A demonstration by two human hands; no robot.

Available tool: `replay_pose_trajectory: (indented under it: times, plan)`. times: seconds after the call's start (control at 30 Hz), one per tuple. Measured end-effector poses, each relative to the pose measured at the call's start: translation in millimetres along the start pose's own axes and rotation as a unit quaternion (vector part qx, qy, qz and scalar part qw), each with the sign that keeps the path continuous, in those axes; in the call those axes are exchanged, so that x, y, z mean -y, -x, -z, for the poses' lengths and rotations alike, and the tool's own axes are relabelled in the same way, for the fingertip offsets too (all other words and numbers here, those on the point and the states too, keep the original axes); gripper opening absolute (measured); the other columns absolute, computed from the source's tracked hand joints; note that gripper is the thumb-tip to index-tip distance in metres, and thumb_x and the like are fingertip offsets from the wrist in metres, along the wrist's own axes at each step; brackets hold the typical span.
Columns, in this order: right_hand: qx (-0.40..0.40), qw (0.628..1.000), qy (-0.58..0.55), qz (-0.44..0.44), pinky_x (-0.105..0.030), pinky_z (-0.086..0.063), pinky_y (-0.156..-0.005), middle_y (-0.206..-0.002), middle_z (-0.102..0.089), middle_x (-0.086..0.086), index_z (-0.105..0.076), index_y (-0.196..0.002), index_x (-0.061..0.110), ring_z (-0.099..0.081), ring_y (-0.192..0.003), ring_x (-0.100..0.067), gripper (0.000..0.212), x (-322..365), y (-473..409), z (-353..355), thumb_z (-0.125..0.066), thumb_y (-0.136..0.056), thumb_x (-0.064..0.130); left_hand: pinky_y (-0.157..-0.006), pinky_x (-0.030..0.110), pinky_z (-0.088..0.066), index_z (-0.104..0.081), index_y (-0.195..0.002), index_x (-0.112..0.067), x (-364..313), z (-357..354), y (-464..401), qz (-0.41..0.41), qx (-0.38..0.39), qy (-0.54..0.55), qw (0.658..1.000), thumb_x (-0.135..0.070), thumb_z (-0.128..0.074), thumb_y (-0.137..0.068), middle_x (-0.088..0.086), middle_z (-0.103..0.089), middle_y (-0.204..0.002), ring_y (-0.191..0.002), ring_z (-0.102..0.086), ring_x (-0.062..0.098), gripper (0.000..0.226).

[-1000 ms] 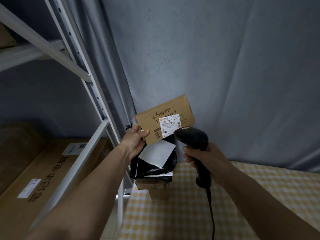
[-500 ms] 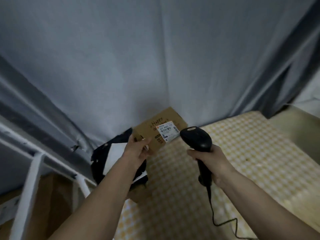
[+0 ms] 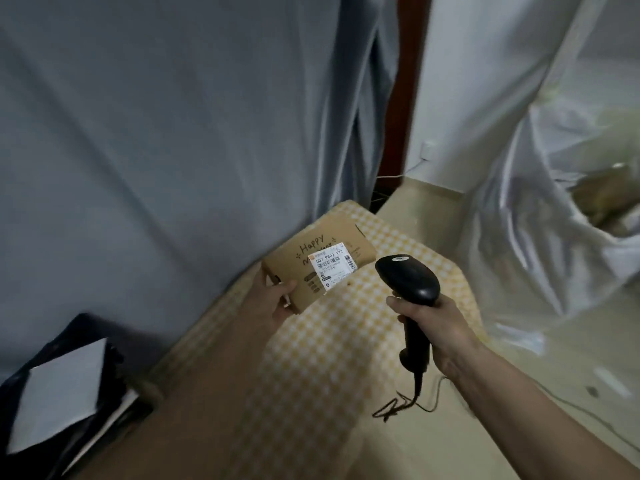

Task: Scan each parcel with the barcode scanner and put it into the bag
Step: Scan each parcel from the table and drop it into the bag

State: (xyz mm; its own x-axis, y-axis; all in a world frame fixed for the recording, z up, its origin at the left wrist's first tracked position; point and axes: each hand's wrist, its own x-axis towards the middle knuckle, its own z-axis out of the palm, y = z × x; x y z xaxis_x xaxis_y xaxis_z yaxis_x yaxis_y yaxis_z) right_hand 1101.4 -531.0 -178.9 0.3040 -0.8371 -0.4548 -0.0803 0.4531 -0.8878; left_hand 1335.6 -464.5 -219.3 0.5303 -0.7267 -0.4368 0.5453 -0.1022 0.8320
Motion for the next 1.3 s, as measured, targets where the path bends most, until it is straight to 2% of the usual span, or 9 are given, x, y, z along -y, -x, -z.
replay_pose_trajectory:
  times: [0.2,0.33,0.47,0.57,0.73,0.9,1.03,1.13,1.3]
  plan:
    - [-0.083,0.995,-0.047,0.012,-0.030,-0.045,-0.069,-0.085,-0.061,-0.012,-0.065,-0.102,0.000,-0.054,-0.075,-0.021,0.030,9,-2,141,-0.077,-0.075,0.005,-0.077,0.053,-0.049,-0.043,-0.138,-0.020,74,-141,-3,0.058,0.063,-0.008,0.996,0.015,-0.050,-0.089,0.007,-0.059,-0.114,-0.098,-0.059,0.030,0.061]
    - [-0.111,0.990,-0.075,0.032,-0.028,-0.043,-0.064,-0.080,-0.059,-0.009,-0.065,-0.099,0.000,-0.052,-0.069,-0.018,0.024,22,4,225,-0.074,-0.077,0.003,-0.084,0.059,-0.047,-0.043,-0.138,-0.017,125,-228,-1,0.072,0.128,-0.029,0.989,0.015,-0.048,-0.089,0.019,-0.054,-0.135,-0.111,-0.057,0.041,0.058]
    - [-0.135,0.983,-0.113,0.048,-0.029,-0.042,-0.063,-0.075,-0.058,-0.007,-0.065,-0.088,0.006,-0.051,-0.066,-0.019,0.015,35,9,283,-0.074,-0.077,0.003,-0.086,0.061,-0.047,-0.043,-0.137,-0.012,159,-294,6,0.105,0.159,-0.045,0.981,0.015,-0.048,-0.090,0.020,-0.054,-0.134,-0.116,-0.055,0.044,0.055]
    - [-0.143,0.980,-0.128,0.052,-0.029,-0.042,-0.064,-0.078,-0.059,-0.010,-0.065,-0.090,0.001,-0.053,-0.068,-0.020,0.015,43,4,313,-0.073,-0.077,0.001,-0.069,0.046,-0.054,-0.043,-0.136,-0.008,167,-330,1,0.118,0.157,-0.049,0.979,0.012,-0.055,-0.088,0.024,-0.054,-0.134,-0.106,-0.060,0.040,0.053]
    - [-0.162,0.976,-0.141,0.042,-0.032,-0.045,-0.069,-0.081,-0.062,-0.011,-0.066,-0.102,-0.003,-0.058,-0.071,-0.022,0.026,47,-17,355,-0.073,-0.077,0.003,-0.075,0.050,-0.057,-0.036,-0.133,-0.013,175,-387,-21,0.132,0.128,-0.031,0.982,0.012,-0.063,-0.083,0.026,-0.055,-0.130,-0.104,-0.063,0.036,0.063]
    - [-0.181,0.971,-0.146,0.048,-0.035,-0.046,-0.071,-0.082,-0.064,-0.012,-0.067,-0.099,-0.002,-0.058,-0.073,-0.024,0.025,68,-60,390,-0.075,-0.076,0.002,-0.063,0.046,-0.060,-0.046,-0.124,-0.002,182,-448,-45,0.151,0.151,-0.048,0.976,0.013,-0.062,-0.084,0.026,-0.060,-0.122,-0.099,-0.065,0.036,0.045]
    - [-0.179,0.971,-0.153,0.052,-0.035,-0.045,-0.069,-0.082,-0.063,-0.012,-0.067,-0.098,-0.001,-0.057,-0.071,-0.023,0.023,101,-109,404,-0.074,-0.076,0.000,-0.059,0.047,-0.058,-0.052,-0.096,-0.008,169,-487,-79,0.166,0.145,-0.061,0.974,0.012,-0.058,-0.088,0.024,-0.063,-0.102,-0.083,-0.065,0.031,0.022]
    - [-0.184,0.968,-0.162,0.057,-0.034,-0.046,-0.068,-0.081,-0.064,-0.012,-0.067,-0.097,0.000,-0.058,-0.070,-0.023,0.023,122,-145,416,-0.074,-0.075,0.000,-0.056,0.046,-0.058,-0.051,-0.105,-0.001,160,-509,-116,0.166,0.141,-0.068,0.974,0.010,-0.057,-0.089,0.027,-0.062,-0.110,-0.081,-0.065,0.031,0.020]
    - [-0.189,0.966,-0.170,0.045,-0.036,-0.047,-0.067,-0.082,-0.064,-0.015,-0.067,-0.095,0.002,-0.058,-0.071,-0.024,0.022,138,-192,440,-0.075,-0.074,0.000,-0.081,0.049,-0.050,-0.057,-0.097,-0.001,157,-559,-162,0.188,0.133,-0.096,0.968,0.002,-0.057,-0.092,0.022,-0.064,-0.111,-0.091,-0.064,0.031,0.006]
